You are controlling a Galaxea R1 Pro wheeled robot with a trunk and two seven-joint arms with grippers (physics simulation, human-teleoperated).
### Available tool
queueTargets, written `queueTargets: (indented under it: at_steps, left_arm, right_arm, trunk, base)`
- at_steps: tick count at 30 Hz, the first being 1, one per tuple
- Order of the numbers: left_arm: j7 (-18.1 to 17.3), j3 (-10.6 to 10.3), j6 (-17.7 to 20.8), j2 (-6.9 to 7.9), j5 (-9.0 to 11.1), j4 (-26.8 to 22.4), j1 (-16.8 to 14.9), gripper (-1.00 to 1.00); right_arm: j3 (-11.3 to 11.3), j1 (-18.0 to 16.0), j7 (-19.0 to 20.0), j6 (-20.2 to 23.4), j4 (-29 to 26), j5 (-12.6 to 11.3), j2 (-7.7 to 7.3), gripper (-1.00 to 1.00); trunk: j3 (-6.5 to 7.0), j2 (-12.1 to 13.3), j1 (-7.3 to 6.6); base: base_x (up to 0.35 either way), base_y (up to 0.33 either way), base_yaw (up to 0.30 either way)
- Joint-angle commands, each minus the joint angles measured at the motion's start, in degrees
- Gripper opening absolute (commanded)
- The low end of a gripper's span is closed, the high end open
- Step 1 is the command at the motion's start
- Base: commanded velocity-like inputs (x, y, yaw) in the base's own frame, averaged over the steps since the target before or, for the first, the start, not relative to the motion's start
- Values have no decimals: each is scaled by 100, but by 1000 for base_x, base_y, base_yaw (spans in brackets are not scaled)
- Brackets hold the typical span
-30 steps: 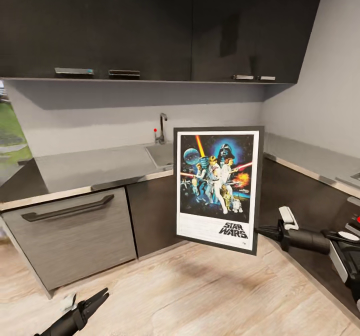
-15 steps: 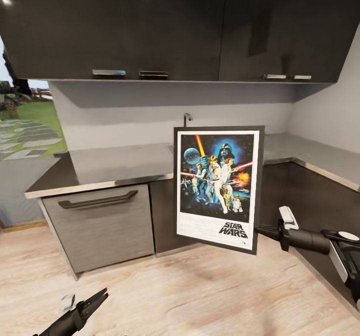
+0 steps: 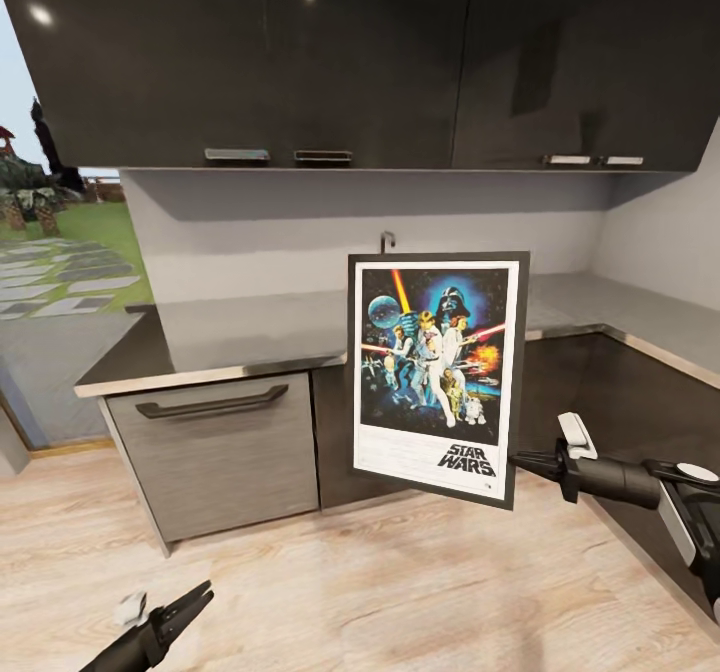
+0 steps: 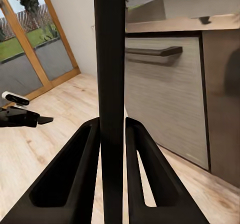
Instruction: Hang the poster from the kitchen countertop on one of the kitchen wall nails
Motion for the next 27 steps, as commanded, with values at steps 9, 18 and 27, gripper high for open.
queueTargets:
  at_steps: [9, 18, 27]
  left_arm:
    - [-7, -50, -58, 91, 57, 10, 344, 100]
    - [-7, -60, -79, 112, 631, 7, 950, 100]
    - [-7, -65, -85, 90, 745, 3, 1009, 100]
  right_arm:
    - [-16, -4, 40, 81, -5, -21, -4, -100]
    - [-14, -4, 42, 83, -6, -22, -1, -100]
    - [-11, -4, 42, 83, -6, -29, -1, -100]
  trunk:
    - [156, 359, -198]
    - [317, 720, -396]
    - [479, 1081, -594]
  base:
    - [0, 0, 1]
    - [0, 0, 0]
    - [0, 0, 0]
